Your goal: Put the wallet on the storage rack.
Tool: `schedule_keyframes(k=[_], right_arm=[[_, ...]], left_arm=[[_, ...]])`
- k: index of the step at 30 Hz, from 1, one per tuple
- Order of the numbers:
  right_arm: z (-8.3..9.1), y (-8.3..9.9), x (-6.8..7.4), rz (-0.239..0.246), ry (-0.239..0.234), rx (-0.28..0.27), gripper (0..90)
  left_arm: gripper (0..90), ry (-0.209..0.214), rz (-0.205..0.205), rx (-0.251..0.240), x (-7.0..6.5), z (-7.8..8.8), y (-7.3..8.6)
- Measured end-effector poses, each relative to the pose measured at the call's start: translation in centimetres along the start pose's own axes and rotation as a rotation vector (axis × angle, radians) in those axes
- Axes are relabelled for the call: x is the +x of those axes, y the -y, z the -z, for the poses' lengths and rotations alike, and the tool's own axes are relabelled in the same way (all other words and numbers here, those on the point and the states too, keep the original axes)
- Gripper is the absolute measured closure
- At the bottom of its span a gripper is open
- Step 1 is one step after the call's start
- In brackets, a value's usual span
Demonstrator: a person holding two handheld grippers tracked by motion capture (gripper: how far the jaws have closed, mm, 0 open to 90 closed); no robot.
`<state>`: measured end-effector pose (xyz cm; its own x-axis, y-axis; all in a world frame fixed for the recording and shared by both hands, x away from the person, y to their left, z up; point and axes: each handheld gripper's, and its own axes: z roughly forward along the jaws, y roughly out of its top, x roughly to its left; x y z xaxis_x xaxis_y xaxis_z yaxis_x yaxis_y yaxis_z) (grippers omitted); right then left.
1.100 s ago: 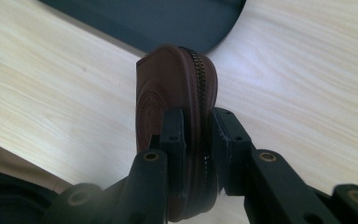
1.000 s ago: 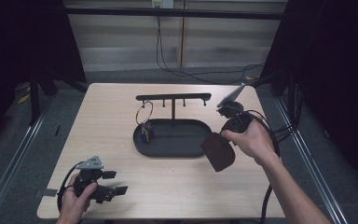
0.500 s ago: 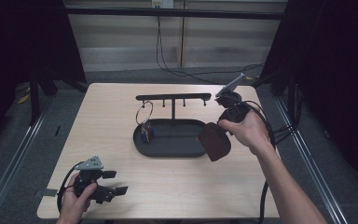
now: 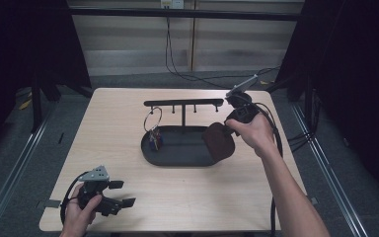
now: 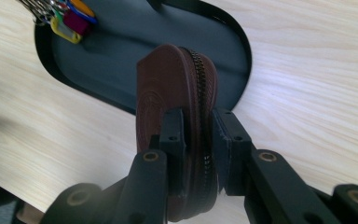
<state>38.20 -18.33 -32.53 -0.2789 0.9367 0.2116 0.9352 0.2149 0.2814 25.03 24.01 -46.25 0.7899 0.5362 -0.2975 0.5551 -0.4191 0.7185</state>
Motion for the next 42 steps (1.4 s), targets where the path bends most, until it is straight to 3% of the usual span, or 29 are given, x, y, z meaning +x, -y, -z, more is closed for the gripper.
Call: schedule_keyframes(k=[7,10,16,27,33,42], right_arm=[[-1.9,-0.3,-1.0,-0.055,-0.06,-0.033,75.0],[-2.9,-0.2,-1.8,-0.098,-0.11,-0.053,75.0],[-4.5,0.0,-2.7,-0.142,-0.145,-0.071,75.0],[-7.1,-0.7,-3.5,-0.2,-0.182,-0.123,75.0],[-8.7,-0.6,-3.7,-0.233,-0.174,-0.129,75.0],[-10.7,-0.6,-3.7,-0.263,-0.204,-0.129,74.5]], left_arm=[[16.3,0.006,-0.003,0.003,-0.1,0.0,0.0],[16.3,0.009,-0.007,0.003,-0.1,0.0,0.0],[16.7,-0.001,-0.004,0.017,0.0,-0.2,0.0],[16.6,0.002,0.004,0.01,0.1,-0.1,0.0],[16.6,0.003,0.002,0.012,0.0,-0.1,0.0],[16.6,-0.004,0.001,0.023,0.0,-0.1,0.0]])
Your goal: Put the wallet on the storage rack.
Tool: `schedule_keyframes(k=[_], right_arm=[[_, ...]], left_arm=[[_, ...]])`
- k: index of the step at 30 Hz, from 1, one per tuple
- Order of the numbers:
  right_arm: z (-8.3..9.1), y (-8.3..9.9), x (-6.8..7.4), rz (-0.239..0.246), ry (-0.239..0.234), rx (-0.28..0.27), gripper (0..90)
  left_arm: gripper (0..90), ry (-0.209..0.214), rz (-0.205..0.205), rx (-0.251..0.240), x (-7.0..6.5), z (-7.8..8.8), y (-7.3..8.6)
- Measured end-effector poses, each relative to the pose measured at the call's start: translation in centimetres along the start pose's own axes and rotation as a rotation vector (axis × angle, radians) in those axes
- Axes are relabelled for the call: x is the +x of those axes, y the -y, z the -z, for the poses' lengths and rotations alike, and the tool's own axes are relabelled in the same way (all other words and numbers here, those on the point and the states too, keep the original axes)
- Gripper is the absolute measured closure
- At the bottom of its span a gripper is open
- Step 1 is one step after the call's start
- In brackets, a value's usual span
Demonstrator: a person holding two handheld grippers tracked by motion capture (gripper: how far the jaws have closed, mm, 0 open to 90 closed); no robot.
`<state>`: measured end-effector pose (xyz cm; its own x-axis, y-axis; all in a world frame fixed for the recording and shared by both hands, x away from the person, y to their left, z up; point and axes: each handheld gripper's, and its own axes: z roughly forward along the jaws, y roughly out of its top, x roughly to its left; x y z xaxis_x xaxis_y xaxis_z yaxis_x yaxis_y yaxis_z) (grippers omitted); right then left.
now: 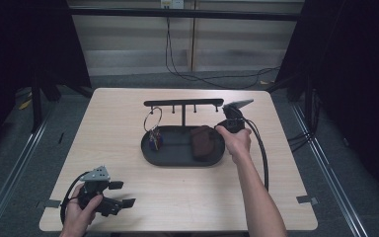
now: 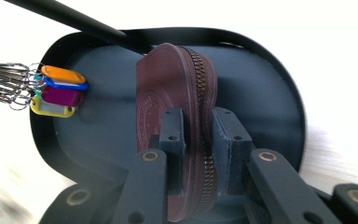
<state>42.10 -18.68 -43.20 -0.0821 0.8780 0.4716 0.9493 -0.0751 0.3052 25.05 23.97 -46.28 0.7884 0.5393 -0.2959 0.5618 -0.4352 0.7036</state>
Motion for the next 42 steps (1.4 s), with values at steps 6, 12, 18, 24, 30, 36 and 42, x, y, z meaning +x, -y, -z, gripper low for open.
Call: schedule_keyframes(k=[6,12,18,24,30,36,42], right_arm=[[-0.8,-0.1,0.2,-0.017,0.026,0.001,72.4],[-0.9,-0.1,0.3,0.012,0.057,-0.004,68.7],[-0.5,-0.2,-0.2,0.016,0.072,-0.004,67.8],[0.7,-0.1,0.1,0.065,0.111,-0.026,59.5],[2.3,0.1,0.4,0.114,0.12,-0.049,50.3],[3.1,1.0,0.7,0.18,0.145,-0.089,41.7],[4.2,2.2,1.0,0.207,0.125,-0.143,36.5]], left_arm=[[16.6,0.006,0.0,-0.006,0.0,0.1,0.0],[16.6,0.008,0.001,0.001,0.0,-0.1,-0.1],[16.6,0.006,0.007,0.001,0.2,0.0,0.0],[16.6,0.003,0.011,0.002,0.2,-0.1,-0.1],[16.5,-0.001,0.026,-0.004,0.5,-0.1,-0.1],[16.5,-0.002,0.027,-0.001,0.6,-0.2,-0.1],[16.5,-0.006,0.026,-0.008,0.5,0.0,-0.1]])
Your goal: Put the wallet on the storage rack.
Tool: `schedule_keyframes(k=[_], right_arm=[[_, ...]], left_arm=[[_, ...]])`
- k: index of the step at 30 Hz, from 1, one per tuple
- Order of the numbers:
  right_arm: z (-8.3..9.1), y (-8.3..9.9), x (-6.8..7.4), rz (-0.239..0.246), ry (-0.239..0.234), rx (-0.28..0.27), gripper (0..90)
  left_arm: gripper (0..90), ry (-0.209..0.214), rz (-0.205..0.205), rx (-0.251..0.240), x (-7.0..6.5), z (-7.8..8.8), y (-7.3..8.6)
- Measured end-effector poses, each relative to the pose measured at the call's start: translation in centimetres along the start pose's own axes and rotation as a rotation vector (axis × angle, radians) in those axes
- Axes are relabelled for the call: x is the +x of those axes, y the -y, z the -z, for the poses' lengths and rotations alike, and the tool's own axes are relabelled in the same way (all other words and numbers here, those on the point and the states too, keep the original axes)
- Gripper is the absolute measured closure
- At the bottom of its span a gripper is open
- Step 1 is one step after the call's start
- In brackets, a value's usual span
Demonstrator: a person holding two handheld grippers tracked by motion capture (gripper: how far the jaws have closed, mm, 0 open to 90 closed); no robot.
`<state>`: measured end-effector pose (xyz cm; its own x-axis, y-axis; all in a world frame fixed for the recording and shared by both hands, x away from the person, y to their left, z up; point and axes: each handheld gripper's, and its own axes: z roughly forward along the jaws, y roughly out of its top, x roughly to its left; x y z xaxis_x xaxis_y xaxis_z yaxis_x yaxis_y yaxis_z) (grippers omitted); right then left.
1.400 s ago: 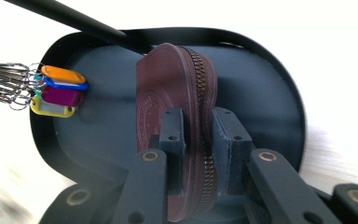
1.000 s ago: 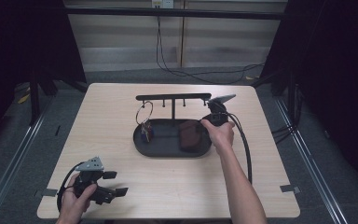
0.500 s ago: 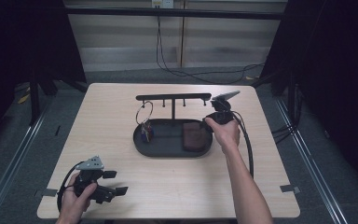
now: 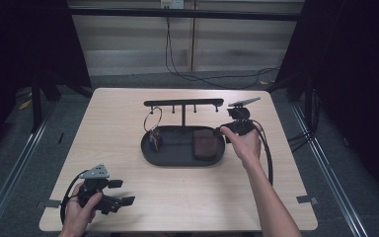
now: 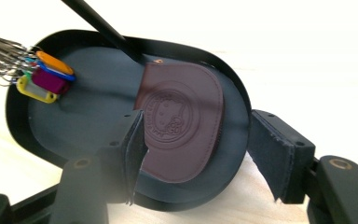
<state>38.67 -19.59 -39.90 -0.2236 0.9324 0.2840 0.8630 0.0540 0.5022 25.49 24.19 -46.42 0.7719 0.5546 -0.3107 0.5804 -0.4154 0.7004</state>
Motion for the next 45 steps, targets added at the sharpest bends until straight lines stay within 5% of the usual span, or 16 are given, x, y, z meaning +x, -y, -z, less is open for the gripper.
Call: schedule_keyframes(k=[14,29,45], right_arm=[[1.3,2.3,0.9,0.068,-0.075,-0.04,34.1],[2.3,5.8,-0.2,0.068,-0.157,-0.136,31.8],[4.0,10.5,-1.0,0.104,-0.169,-0.233,24.7]], left_arm=[[16.5,-0.001,0.008,-0.005,0.1,0.0,0.1],[16.5,-0.005,0.013,-0.007,0.1,0.1,0.0],[16.4,0.006,0.009,-0.014,-0.2,0.1,0.1]])
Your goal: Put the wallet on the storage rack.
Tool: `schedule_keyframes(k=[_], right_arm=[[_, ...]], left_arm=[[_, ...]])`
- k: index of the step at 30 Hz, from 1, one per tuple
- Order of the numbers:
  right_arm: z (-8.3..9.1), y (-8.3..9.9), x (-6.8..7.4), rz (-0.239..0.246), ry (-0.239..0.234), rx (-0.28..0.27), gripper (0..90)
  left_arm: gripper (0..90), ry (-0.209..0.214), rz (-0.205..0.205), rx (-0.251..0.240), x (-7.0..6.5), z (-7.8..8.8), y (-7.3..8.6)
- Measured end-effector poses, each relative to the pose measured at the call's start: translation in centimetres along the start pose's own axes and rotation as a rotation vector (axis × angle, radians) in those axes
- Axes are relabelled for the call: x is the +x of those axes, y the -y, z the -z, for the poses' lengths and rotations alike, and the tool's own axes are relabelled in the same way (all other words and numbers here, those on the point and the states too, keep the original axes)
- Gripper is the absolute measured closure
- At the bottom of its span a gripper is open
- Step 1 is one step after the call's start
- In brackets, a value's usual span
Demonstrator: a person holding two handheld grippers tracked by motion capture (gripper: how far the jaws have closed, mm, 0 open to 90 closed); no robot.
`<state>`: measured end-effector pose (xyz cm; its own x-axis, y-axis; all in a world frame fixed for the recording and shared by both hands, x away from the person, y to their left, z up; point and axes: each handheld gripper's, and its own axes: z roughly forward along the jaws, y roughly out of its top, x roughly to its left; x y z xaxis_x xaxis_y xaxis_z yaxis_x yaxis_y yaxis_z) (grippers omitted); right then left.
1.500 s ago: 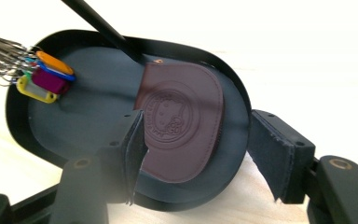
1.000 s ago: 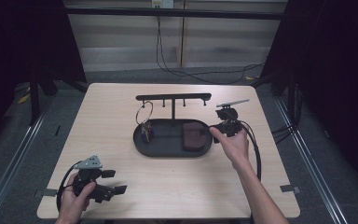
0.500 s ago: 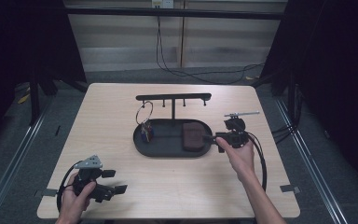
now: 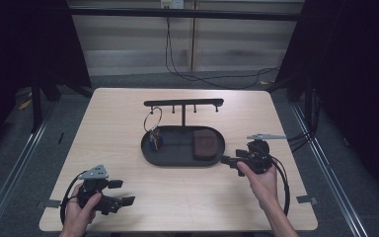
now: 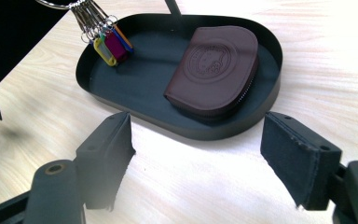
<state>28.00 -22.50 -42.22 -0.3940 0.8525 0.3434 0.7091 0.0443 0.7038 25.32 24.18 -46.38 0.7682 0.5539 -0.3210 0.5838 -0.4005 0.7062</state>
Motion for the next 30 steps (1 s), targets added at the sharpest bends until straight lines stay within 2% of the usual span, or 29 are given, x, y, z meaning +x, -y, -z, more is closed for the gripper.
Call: schedule_keyframes(k=[5,7,9,12,19,26,30], right_arm=[[0.9,1.4,-0.3,-0.003,0.004,-0.011,23.3],[1.2,2.0,-0.4,0.013,0.011,-0.01,23.1],[1.6,2.5,-0.4,0.019,0.025,-0.005,23.1],[2.2,3.2,-0.4,0.007,0.017,-0.004,22.8],[3.4,4.5,0.0,0.052,0.06,-0.015,22.4],[3.8,6.6,-0.2,0.047,0.089,-0.039,22.4],[4.0,7.4,-0.3,0.048,0.106,-0.059,22.4]], left_arm=[[16.5,-0.002,0.0,0.001,-0.3,0.0,0.0],[16.5,-0.011,0.011,0.002,-0.5,-0.1,0.1],[16.5,-0.004,0.005,-0.002,-0.7,-0.1,0.0],[16.5,0.0,0.005,0.003,-0.7,-0.2,0.0],[16.5,0.002,0.007,0.002,-0.7,-0.3,0.0],[16.5,0.004,0.028,-0.017,-0.4,0.0,0.1],[16.5,-0.011,0.037,-0.021,-0.1,0.2,0.2]])
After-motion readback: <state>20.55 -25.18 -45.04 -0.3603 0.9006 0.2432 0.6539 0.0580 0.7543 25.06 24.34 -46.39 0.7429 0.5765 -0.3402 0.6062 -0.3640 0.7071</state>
